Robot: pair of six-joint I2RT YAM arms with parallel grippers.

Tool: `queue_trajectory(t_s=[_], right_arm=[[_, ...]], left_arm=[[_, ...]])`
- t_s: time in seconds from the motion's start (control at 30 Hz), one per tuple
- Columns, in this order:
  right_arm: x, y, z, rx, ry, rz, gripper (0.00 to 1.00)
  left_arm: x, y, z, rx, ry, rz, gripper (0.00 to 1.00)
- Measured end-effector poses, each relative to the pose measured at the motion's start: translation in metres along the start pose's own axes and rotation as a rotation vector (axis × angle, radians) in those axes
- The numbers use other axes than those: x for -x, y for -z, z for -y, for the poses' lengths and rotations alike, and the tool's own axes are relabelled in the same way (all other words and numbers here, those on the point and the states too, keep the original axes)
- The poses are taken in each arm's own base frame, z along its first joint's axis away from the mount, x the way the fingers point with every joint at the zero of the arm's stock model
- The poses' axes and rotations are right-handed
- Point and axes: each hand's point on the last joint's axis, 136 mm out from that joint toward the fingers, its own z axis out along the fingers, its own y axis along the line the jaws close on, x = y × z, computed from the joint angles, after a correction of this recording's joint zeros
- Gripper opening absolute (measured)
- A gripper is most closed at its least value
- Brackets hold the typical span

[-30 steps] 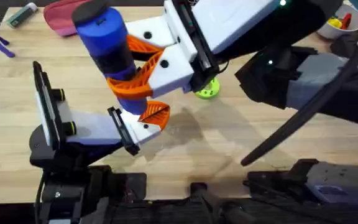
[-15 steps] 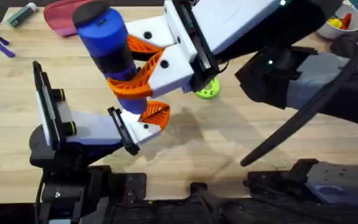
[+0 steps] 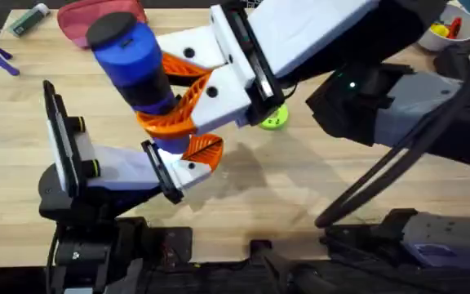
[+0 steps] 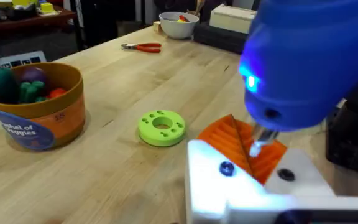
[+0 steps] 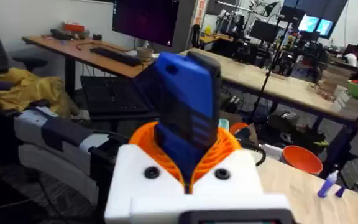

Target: Pick up the gripper from the table and insert it into the empty holder that is missing its gripper. Then pick up a screw, insert it into the mounting hole, and use the screwdriver to tighten it. Finally, clean up the table by picking up the vegetable and placing it into the bucket.

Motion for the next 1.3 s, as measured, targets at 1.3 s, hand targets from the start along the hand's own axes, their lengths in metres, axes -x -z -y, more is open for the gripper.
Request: queue_trajectory(t_s=[1.3], right_arm=[[-0.013, 0.0, 0.015, -0.016, -0.046, -0.031, 0.025]], left_arm=[[0.0, 0.0, 0.0, 0.0, 0.0, 0.0, 0.006]])
